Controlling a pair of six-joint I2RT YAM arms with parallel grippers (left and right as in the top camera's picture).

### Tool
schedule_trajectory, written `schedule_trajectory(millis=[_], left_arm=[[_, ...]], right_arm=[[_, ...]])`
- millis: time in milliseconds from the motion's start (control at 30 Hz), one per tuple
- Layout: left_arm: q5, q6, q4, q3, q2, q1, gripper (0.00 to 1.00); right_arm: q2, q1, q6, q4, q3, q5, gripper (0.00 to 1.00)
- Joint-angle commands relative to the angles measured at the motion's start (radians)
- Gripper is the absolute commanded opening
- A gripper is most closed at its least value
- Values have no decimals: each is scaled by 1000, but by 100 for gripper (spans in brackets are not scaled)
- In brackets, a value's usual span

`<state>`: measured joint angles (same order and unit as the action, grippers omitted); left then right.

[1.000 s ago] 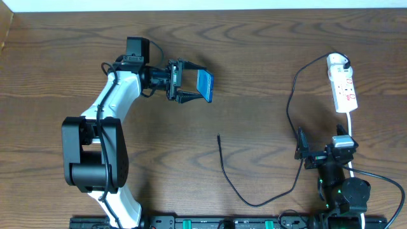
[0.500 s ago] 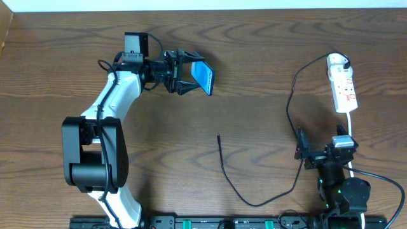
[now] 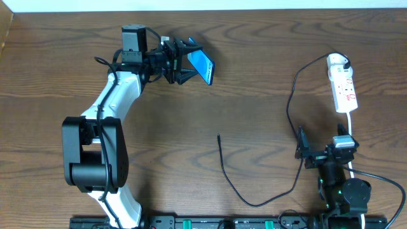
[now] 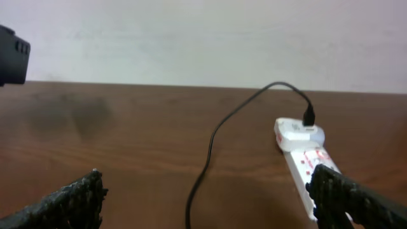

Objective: Plug charger to phone and switch on socket
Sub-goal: 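Raise the right gripper from rest toward the phone held by the left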

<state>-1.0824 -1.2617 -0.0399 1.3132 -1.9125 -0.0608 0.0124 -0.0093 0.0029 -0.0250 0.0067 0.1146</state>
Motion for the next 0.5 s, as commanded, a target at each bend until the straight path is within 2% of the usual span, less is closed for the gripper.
schedule_trajectory(millis=[0, 267, 467], left_arm=[[37, -16, 12, 8, 34, 2, 7], [48, -20, 27, 8, 34, -3, 7], [49, -19, 27, 8, 34, -32, 7]], right_arm=[[-6, 9, -19, 51, -1, -10, 99], [51, 9, -7, 81, 68, -8, 99], [331, 9, -63, 81, 258, 55, 99]])
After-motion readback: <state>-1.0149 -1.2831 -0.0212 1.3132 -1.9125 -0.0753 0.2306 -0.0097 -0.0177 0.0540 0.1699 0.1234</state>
